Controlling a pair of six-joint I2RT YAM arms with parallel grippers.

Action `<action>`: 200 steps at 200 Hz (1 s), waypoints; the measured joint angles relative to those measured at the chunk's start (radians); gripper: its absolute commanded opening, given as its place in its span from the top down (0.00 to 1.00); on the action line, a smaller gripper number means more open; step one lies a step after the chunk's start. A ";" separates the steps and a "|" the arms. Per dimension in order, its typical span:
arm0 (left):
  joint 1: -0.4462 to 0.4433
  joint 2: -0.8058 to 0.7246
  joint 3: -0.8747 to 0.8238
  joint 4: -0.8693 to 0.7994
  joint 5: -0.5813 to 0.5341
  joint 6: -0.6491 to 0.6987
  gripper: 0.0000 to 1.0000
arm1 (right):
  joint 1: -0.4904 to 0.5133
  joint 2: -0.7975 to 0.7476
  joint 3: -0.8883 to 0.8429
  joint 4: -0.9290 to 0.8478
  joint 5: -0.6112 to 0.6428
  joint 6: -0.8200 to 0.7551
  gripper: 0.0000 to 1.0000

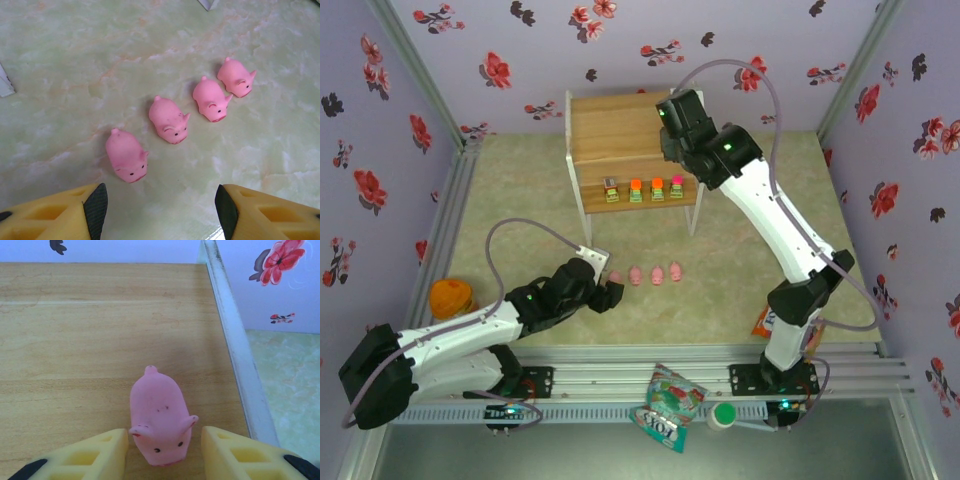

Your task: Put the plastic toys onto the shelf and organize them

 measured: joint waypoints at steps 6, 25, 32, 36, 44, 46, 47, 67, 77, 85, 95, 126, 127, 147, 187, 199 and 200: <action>0.000 0.000 0.000 0.000 0.000 0.000 0.36 | 0.003 -0.004 0.000 -0.001 0.004 0.000 0.56; 0.000 0.000 0.000 0.000 0.000 0.000 0.36 | 0.012 -0.020 0.000 -0.002 0.021 0.000 0.56; 0.000 0.000 0.000 0.000 0.000 0.000 0.36 | 0.017 -0.028 0.000 -0.003 0.027 -0.001 0.56; 0.000 0.000 0.000 0.000 0.000 0.000 0.36 | 0.019 -0.033 0.000 -0.003 0.032 -0.001 0.56; 0.000 0.000 0.000 0.000 0.000 0.000 0.36 | 0.027 -0.044 0.000 -0.003 0.041 -0.002 0.56; 0.000 0.000 0.000 0.000 0.000 0.000 0.36 | 0.028 -0.046 0.000 -0.003 0.042 -0.003 0.56; 0.000 0.000 0.000 0.000 0.000 0.000 0.36 | 0.030 -0.048 0.000 -0.003 0.043 -0.004 0.56; -0.003 0.000 0.000 0.000 0.000 0.000 0.36 | 0.053 -0.077 0.000 -0.003 0.060 -0.007 0.56; -0.005 0.000 0.000 0.000 0.000 0.000 0.36 | 0.065 -0.092 0.000 -0.003 0.069 -0.007 0.56; -0.008 0.000 0.000 0.000 0.000 0.001 0.36 | 0.074 -0.103 0.000 -0.003 0.075 -0.007 0.56; -0.009 0.000 0.000 0.001 0.000 0.003 0.36 | 0.084 -0.116 -0.002 -0.002 0.080 -0.007 0.56; -0.012 0.000 0.000 0.000 0.000 0.003 0.36 | 0.113 -0.173 -0.062 0.000 0.096 -0.006 0.57; -0.012 0.000 0.000 0.000 0.000 0.003 0.36 | 0.113 -0.174 -0.064 0.000 0.096 -0.006 0.57; -0.012 0.001 0.000 0.000 0.000 0.003 0.36 | 0.129 -0.221 -0.145 0.005 0.098 0.001 0.58; -0.013 0.029 0.000 0.000 -0.004 0.003 0.36 | 0.150 -0.332 -0.365 0.040 0.097 0.040 0.61; -0.013 0.037 0.000 0.000 -0.008 0.003 0.36 | 0.151 -0.369 -0.436 0.056 0.093 0.058 0.62; -0.013 0.038 0.000 0.000 -0.008 0.003 0.36 | 0.151 -0.371 -0.440 0.058 0.093 0.058 0.62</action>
